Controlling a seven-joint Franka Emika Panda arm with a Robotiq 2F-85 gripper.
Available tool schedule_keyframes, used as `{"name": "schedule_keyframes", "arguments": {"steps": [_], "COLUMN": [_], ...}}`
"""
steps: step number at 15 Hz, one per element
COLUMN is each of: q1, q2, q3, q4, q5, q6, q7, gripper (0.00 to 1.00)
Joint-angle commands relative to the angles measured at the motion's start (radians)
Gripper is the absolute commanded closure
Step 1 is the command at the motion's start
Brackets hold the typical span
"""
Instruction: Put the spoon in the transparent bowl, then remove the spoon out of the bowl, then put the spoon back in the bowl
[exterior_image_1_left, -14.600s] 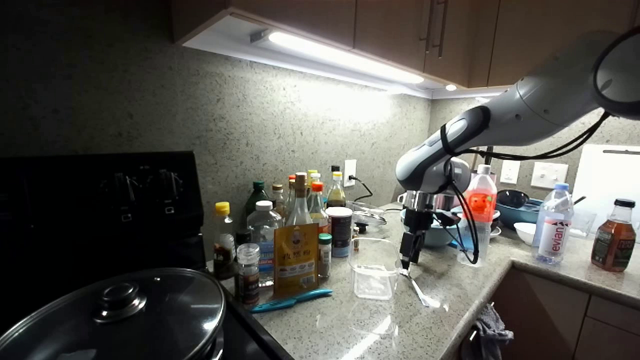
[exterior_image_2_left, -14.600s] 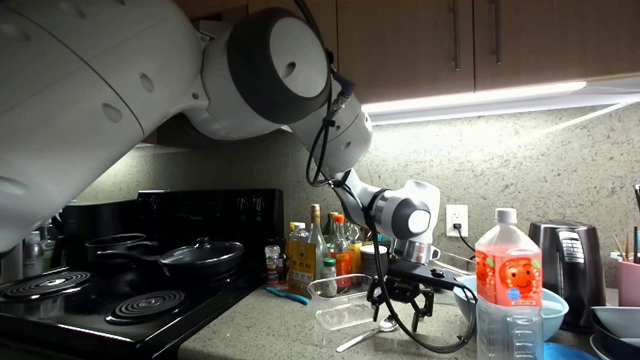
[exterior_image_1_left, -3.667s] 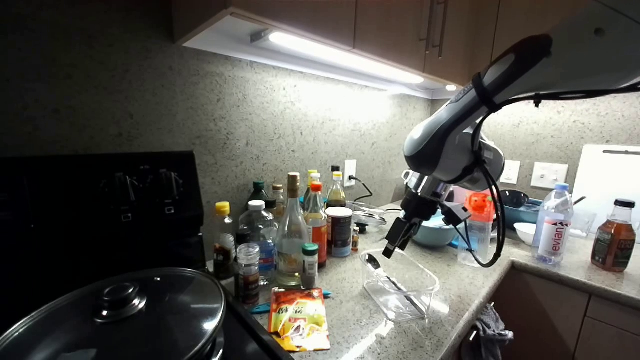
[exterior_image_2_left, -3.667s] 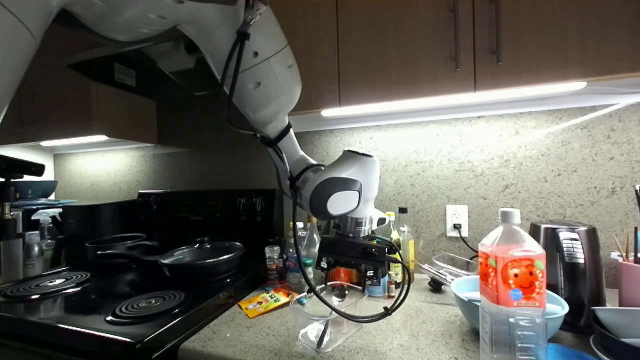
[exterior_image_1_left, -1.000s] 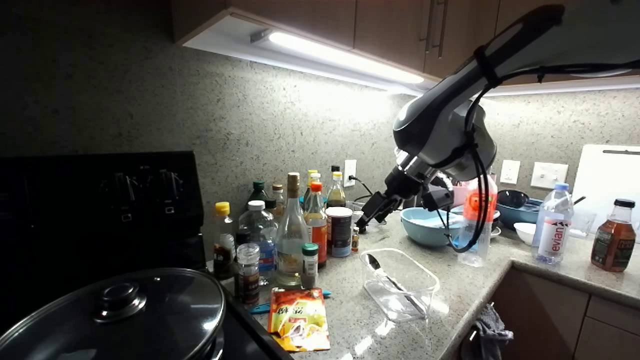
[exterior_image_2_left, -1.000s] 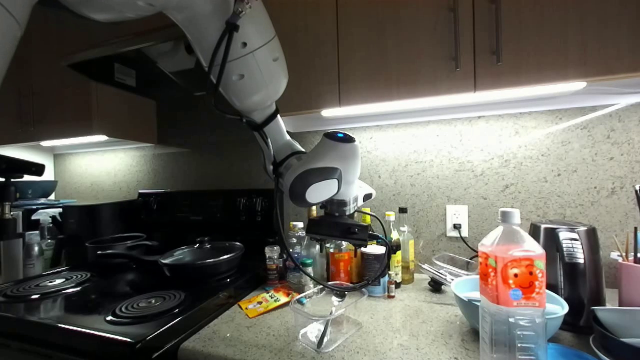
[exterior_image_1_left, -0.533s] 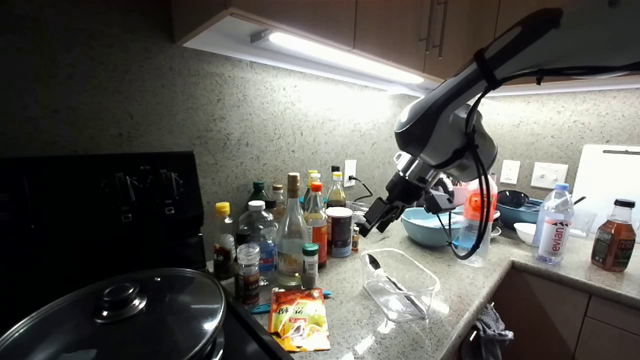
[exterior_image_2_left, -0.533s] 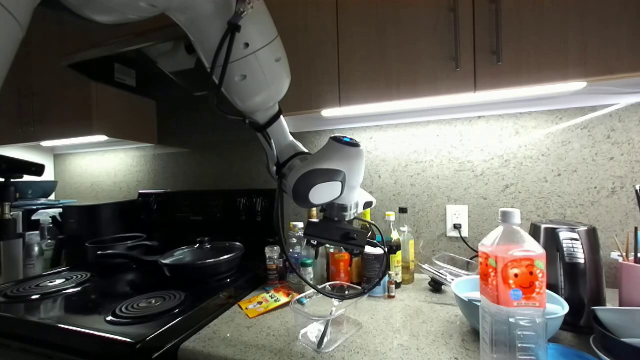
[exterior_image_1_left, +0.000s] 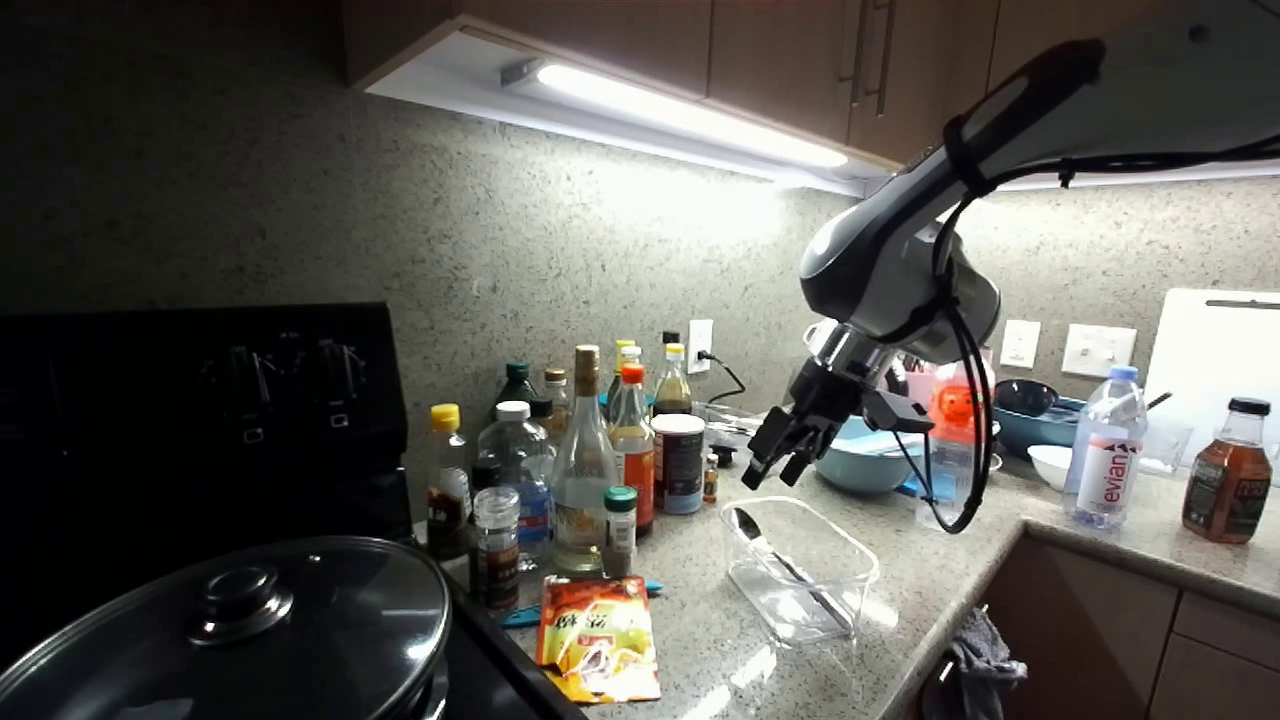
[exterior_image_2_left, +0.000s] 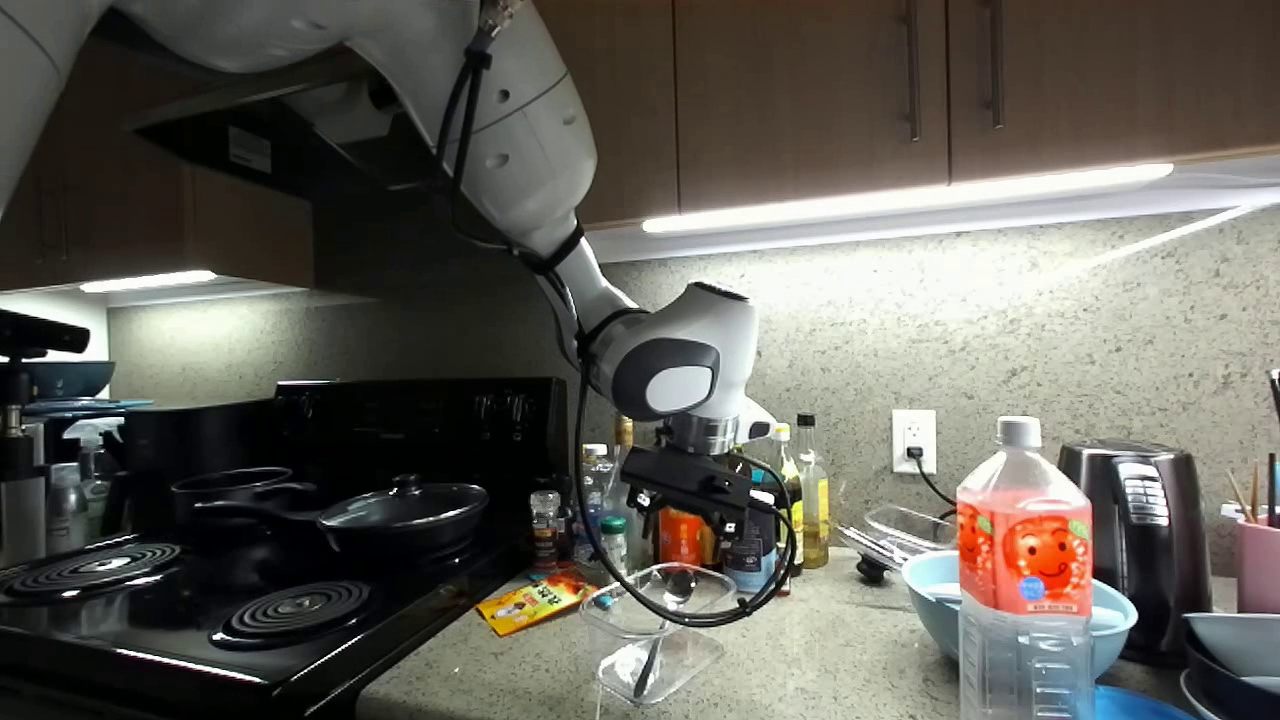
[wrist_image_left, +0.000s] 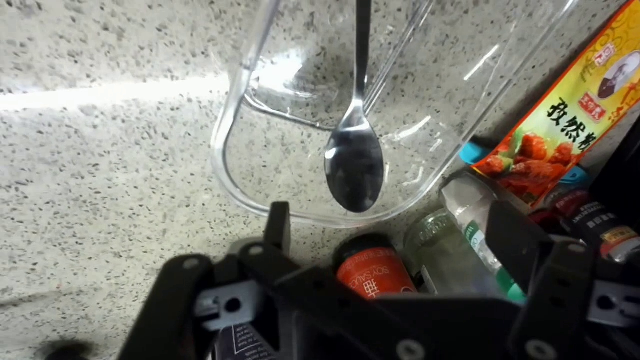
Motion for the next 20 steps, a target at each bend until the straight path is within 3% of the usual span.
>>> {"name": "schedule_keyframes", "arguments": {"steps": [1,14,20], "q1": [0.022,0.018,0.044], "q2": [0.004,0.093,0.075], "q3": [-0.023,-0.055,-0.040], "q4": [0.004,0.060,0.045], "q5": [0.004,-0.004,-0.035], "q6": [-0.004,-0.007,0.051], "q7": [0.000,0.097,0.078], "gripper": [0.00,0.00,0.00]}}
